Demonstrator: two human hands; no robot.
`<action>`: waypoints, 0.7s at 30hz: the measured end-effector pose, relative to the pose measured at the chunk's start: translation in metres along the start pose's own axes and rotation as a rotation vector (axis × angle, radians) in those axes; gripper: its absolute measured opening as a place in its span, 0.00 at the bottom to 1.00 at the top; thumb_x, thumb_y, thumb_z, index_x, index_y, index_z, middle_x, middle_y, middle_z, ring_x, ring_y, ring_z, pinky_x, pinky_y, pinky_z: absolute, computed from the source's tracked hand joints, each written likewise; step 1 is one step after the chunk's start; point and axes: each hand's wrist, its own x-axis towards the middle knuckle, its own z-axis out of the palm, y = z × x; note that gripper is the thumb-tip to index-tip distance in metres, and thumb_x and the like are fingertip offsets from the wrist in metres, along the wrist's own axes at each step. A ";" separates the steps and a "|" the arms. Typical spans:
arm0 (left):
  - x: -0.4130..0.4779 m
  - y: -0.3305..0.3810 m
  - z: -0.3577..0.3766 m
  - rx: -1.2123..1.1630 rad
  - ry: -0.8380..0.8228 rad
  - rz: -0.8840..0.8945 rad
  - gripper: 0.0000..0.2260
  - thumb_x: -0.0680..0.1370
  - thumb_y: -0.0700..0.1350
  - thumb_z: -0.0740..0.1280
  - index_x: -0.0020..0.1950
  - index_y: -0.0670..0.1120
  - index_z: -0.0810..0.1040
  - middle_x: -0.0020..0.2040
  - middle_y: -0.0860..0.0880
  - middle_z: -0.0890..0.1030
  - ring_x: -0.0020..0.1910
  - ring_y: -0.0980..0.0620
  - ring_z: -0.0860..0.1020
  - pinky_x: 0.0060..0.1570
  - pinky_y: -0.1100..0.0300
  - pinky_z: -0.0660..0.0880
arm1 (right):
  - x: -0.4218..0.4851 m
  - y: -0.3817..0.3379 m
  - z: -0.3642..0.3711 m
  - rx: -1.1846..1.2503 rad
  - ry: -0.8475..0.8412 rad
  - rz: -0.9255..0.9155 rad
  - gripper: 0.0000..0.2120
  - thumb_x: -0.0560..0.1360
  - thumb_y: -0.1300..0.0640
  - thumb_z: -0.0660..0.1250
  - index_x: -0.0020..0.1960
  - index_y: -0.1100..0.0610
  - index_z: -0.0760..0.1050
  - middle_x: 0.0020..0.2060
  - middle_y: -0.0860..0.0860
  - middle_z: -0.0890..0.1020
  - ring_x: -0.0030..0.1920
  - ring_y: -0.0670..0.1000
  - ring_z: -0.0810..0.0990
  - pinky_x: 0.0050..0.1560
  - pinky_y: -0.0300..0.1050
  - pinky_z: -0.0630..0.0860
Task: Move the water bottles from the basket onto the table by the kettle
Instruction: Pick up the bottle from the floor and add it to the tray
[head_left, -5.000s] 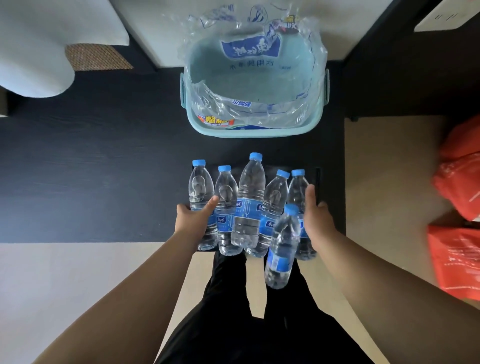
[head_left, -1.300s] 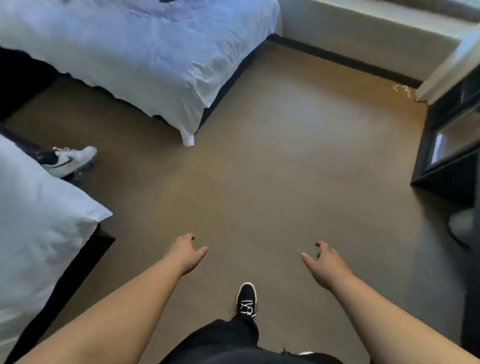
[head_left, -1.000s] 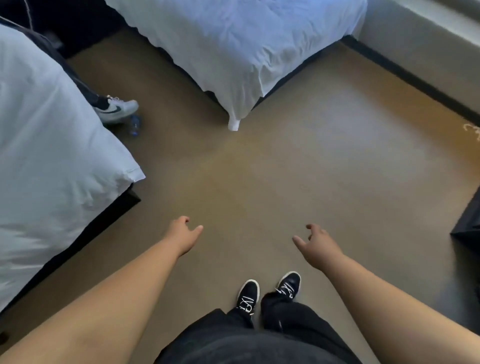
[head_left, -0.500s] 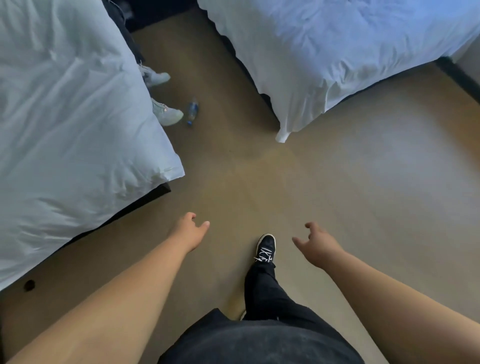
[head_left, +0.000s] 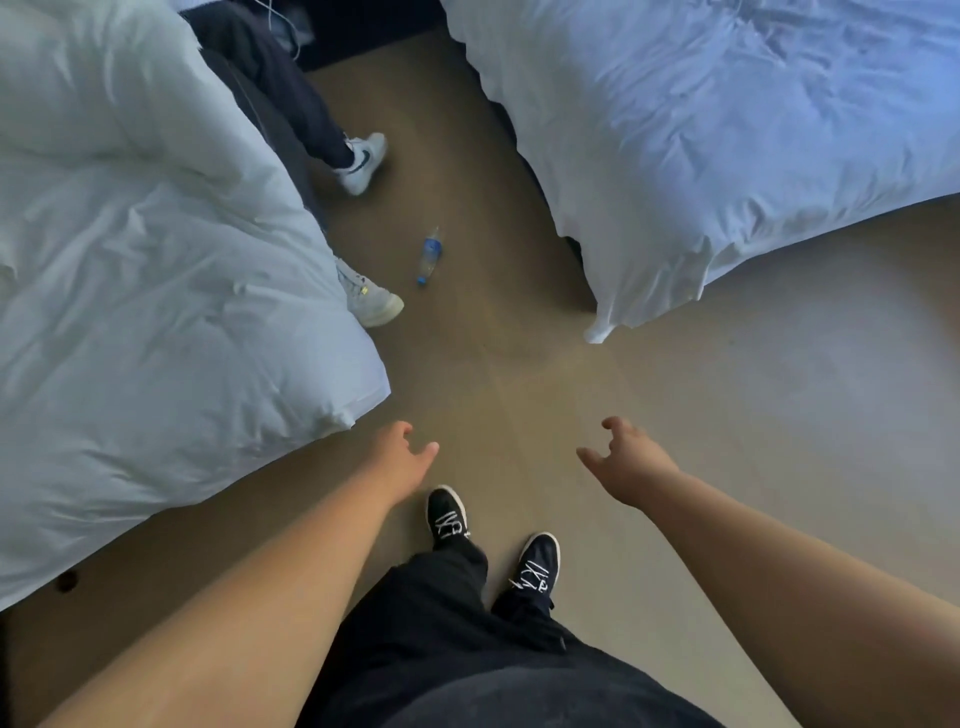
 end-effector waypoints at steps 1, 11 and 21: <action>0.009 0.005 -0.007 0.007 -0.002 -0.002 0.29 0.81 0.57 0.67 0.78 0.46 0.66 0.70 0.46 0.73 0.64 0.47 0.76 0.60 0.54 0.71 | 0.009 -0.008 -0.005 -0.004 -0.007 -0.002 0.35 0.79 0.35 0.67 0.79 0.53 0.64 0.71 0.55 0.76 0.69 0.58 0.77 0.63 0.52 0.75; 0.130 0.053 -0.093 0.099 -0.011 0.043 0.29 0.79 0.61 0.67 0.76 0.48 0.71 0.69 0.47 0.77 0.65 0.47 0.77 0.64 0.53 0.74 | 0.104 -0.096 -0.065 -0.062 -0.036 0.021 0.35 0.80 0.35 0.65 0.80 0.51 0.63 0.72 0.54 0.75 0.68 0.57 0.78 0.63 0.51 0.76; 0.238 0.112 -0.183 0.194 -0.035 0.096 0.29 0.78 0.61 0.66 0.76 0.49 0.70 0.69 0.46 0.75 0.65 0.45 0.77 0.64 0.49 0.75 | 0.198 -0.197 -0.131 0.026 0.010 0.055 0.35 0.80 0.35 0.65 0.80 0.52 0.63 0.73 0.55 0.75 0.57 0.56 0.81 0.55 0.50 0.78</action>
